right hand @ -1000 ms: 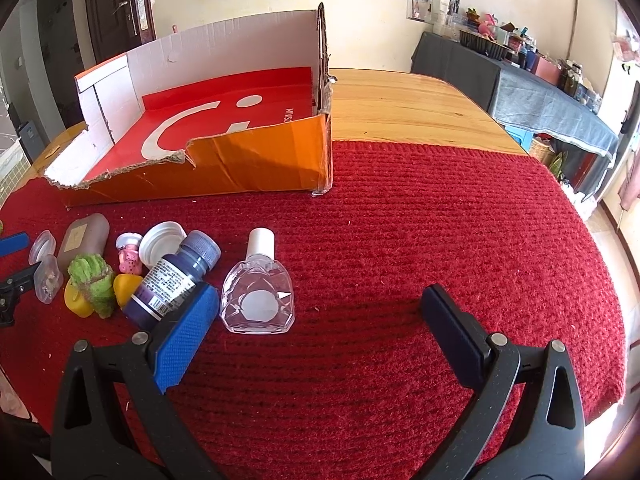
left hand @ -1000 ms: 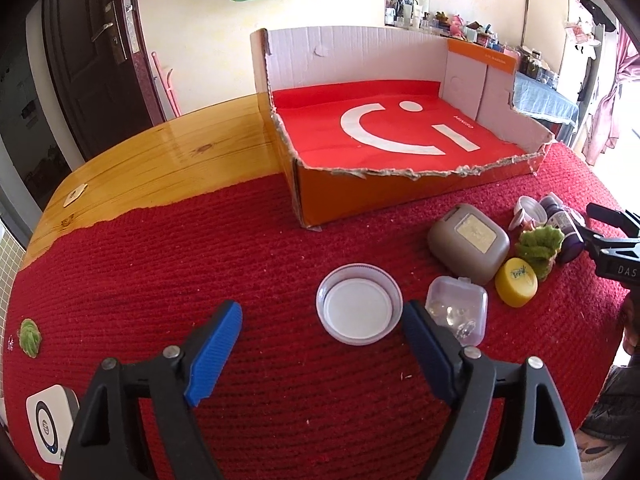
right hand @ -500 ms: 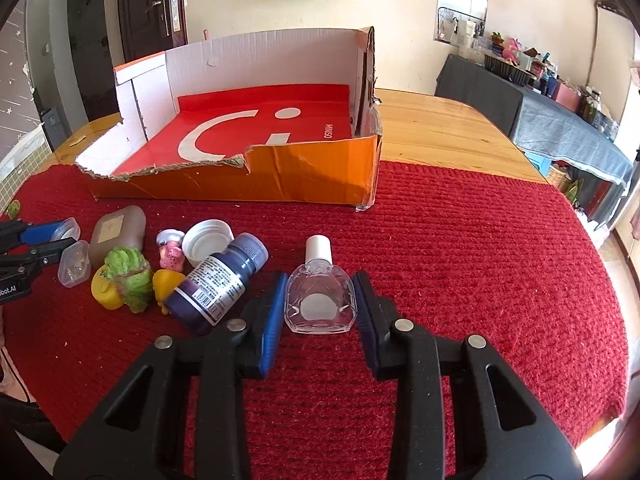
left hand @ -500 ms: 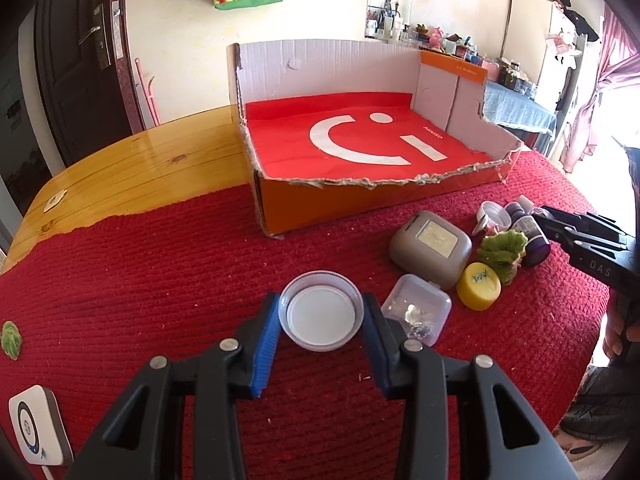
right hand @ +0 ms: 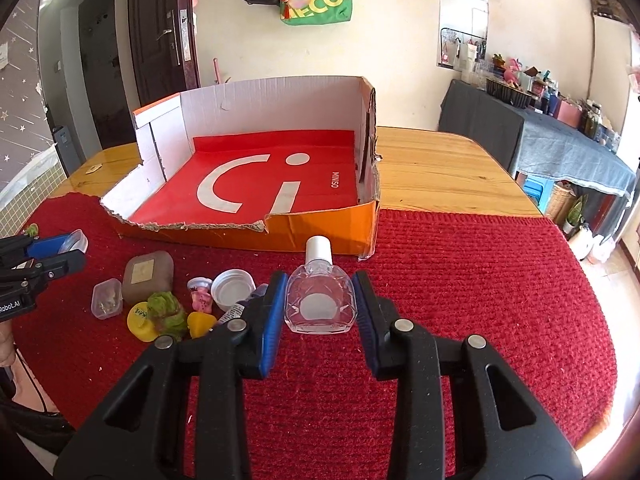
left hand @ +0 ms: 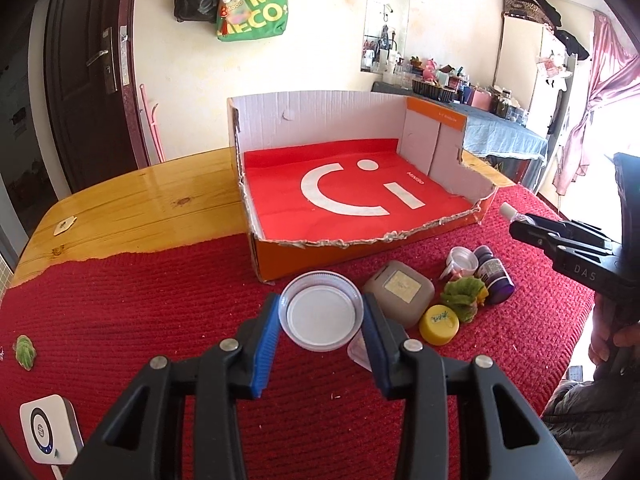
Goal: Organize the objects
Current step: 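Grasp the clear perfume bottle with the right gripper while the left gripper grasps the round clear dish, then carry both items into the orange box and lower them onto the red floor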
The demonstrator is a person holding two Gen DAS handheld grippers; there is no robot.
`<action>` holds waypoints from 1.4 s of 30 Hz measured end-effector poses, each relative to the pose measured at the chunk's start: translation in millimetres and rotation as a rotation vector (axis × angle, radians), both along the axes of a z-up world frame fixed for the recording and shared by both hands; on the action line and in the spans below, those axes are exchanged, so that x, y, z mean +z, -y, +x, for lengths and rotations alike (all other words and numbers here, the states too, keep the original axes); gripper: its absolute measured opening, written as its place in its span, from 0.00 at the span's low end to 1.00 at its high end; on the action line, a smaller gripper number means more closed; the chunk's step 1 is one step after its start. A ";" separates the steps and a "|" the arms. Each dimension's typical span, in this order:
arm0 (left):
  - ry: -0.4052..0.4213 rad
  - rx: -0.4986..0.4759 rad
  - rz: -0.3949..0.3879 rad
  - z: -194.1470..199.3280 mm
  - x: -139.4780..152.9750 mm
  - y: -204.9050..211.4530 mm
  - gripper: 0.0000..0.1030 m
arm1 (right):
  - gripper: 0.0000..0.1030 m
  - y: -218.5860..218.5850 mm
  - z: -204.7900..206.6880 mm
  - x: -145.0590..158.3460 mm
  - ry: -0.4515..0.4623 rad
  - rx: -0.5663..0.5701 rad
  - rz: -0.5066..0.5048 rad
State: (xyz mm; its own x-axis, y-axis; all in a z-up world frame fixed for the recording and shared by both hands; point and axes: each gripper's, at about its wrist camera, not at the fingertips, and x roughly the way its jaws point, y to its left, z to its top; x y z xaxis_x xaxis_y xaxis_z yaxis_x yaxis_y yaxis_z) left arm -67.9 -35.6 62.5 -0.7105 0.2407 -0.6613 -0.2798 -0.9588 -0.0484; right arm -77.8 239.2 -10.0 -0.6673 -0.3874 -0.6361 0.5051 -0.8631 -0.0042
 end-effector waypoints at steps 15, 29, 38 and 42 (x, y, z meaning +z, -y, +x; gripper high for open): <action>0.020 -0.013 -0.026 -70.2 29.9 -10.7 0.40 | 0.31 35.8 -58.4 36.2 -0.005 0.131 -0.006; 0.256 -0.135 -0.172 -132.9 -8.1 -28.2 0.41 | 0.31 72.2 -117.5 -0.1 0.239 0.258 0.199; 0.320 -0.236 -0.244 -146.3 -19.3 -41.6 0.41 | 0.31 77.8 -122.4 -8.4 0.286 0.323 0.328; 0.330 -0.257 -0.260 -148.1 -19.5 -43.2 0.41 | 0.31 77.9 -120.1 -10.2 0.286 0.348 0.367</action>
